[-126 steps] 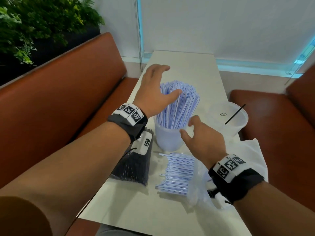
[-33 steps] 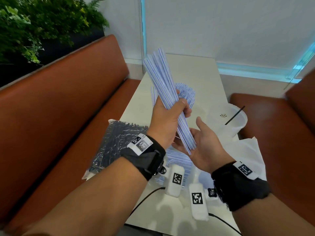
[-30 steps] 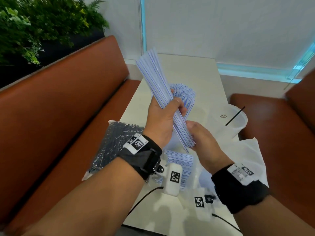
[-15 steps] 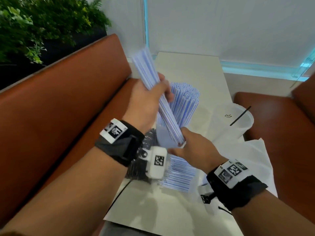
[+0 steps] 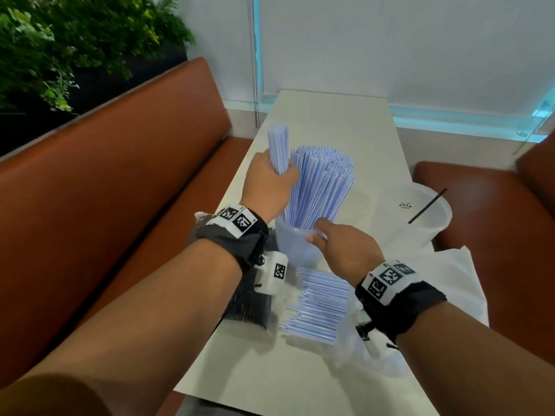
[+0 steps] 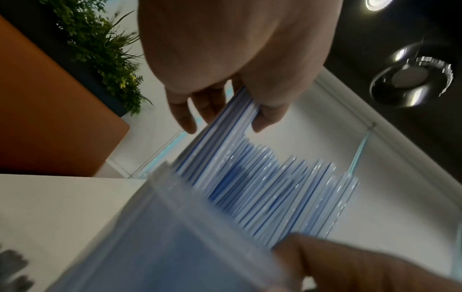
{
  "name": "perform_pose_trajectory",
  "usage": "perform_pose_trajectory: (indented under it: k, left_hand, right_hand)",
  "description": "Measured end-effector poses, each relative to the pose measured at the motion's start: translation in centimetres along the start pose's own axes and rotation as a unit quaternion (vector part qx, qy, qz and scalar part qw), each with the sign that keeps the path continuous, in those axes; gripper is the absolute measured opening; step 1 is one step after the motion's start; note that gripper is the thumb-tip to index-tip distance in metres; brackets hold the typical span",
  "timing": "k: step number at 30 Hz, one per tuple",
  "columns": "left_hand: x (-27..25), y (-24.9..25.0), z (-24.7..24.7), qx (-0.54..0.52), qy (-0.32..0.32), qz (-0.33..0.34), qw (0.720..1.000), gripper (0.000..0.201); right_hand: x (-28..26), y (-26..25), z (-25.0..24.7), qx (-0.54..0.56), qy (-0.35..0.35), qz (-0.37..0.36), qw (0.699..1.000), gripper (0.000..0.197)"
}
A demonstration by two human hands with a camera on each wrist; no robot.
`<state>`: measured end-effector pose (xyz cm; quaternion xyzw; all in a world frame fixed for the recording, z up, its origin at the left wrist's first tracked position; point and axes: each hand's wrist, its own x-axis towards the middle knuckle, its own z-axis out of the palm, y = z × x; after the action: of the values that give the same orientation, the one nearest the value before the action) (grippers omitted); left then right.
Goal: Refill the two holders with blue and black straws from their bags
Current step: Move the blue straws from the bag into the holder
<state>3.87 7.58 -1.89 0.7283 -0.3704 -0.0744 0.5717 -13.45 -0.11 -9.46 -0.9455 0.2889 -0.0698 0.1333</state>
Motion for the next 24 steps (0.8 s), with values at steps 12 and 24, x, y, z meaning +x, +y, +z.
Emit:
perform_pose_trajectory:
  k: [12,24]
  left_hand:
    - [0.7,-1.7,0.7,0.087,-0.018,0.017,0.996,0.088]
    - [2.1,1.0,0.5,0.285,-0.148,0.217,0.922,0.054]
  right_hand:
    - [0.2,0.4,0.5,-0.011,-0.004,-0.002,1.0,0.029]
    - [-0.4,-0.2,-0.4,-0.01,-0.004,-0.011,1.0,0.029]
